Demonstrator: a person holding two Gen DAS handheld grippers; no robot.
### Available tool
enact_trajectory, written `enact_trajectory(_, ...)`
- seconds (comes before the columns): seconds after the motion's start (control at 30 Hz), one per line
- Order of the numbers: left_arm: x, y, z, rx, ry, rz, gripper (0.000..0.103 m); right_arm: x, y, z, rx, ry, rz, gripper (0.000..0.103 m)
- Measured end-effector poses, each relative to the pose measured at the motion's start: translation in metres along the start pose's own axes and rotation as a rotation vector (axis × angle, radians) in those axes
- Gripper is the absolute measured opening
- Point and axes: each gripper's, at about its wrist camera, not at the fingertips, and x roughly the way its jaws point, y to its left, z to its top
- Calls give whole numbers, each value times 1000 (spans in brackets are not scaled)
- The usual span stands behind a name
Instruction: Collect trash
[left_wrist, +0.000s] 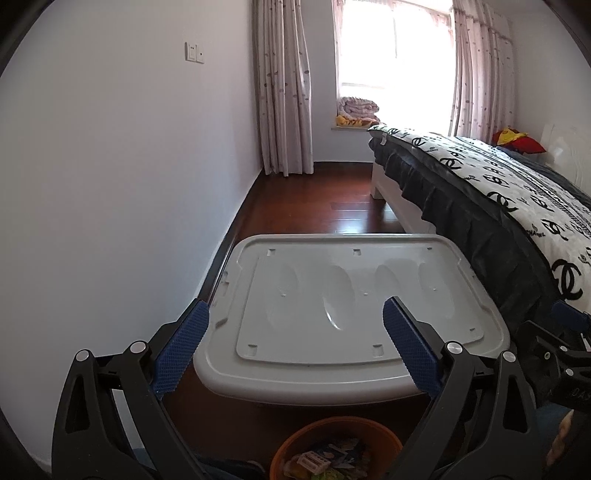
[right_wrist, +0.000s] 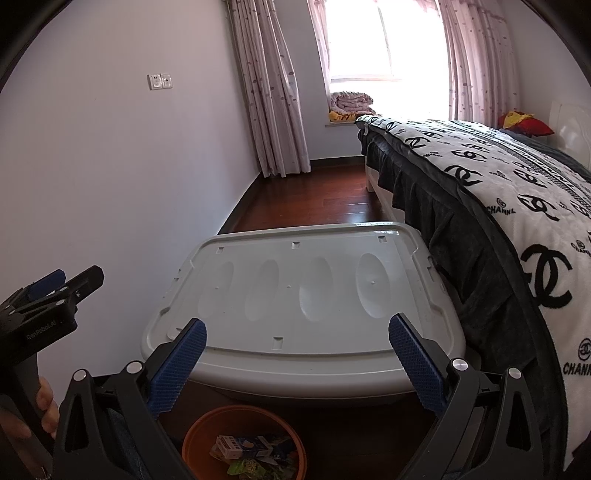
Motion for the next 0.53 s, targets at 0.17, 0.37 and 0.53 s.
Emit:
enact_trajectory(0.17, 0, 0, 1, -2, -4, 7, 93, -1, -1, 1, 2, -1, 1, 97)
enact_trajectory(0.37, -5, 1, 1, -25, -32, 28, 93, -1, -1, 1, 0, -1, 0, 97)
enact_trajectory(0.53, -8, 0, 2, -23, -40, 30, 93, -2, -2, 1, 1, -2, 1, 97)
